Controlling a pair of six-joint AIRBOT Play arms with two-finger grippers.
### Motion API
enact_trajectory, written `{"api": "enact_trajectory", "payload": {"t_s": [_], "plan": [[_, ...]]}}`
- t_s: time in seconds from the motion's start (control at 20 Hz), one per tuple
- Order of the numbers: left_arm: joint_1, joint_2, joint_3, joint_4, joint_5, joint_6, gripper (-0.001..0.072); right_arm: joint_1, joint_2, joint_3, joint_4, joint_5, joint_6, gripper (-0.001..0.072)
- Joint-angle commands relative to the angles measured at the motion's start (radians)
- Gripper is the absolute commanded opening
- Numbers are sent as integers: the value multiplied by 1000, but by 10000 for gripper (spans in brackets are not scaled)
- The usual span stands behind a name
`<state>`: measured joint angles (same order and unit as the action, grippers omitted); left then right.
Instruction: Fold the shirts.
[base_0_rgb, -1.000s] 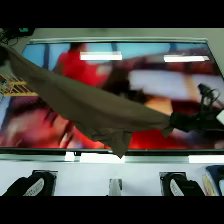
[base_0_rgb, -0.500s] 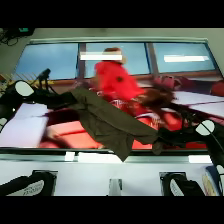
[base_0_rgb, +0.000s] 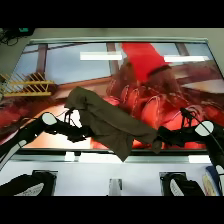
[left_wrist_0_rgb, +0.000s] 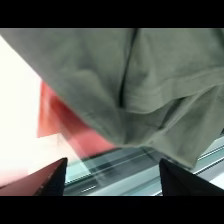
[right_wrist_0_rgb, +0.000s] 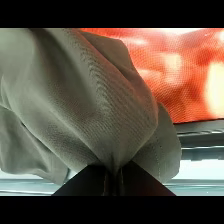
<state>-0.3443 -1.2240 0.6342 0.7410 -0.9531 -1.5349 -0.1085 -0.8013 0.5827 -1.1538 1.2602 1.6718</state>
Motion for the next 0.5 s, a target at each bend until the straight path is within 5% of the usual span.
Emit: {"api": "enact_trajectory", "payload": {"t_s": [0.0,0.1,0.2,0.35,0.45], "plan": [[-92,-38,-50,-139,143,-3,692,0,-1,-1,0,5,0,27],[-116,-63,-50,-159,173,-3,515,0,-1,-1,0,5,0,27],[-125,-81,-49,-159,204,-12,490,0,-1,-1,1,7,0,27],[-124,-96,-50,-158,234,-14,360,0,-1,-1,1,22,0,28],[-124,-95,-49,-158,235,-1,37,0,-1,-1,0,24,0,28]]}}
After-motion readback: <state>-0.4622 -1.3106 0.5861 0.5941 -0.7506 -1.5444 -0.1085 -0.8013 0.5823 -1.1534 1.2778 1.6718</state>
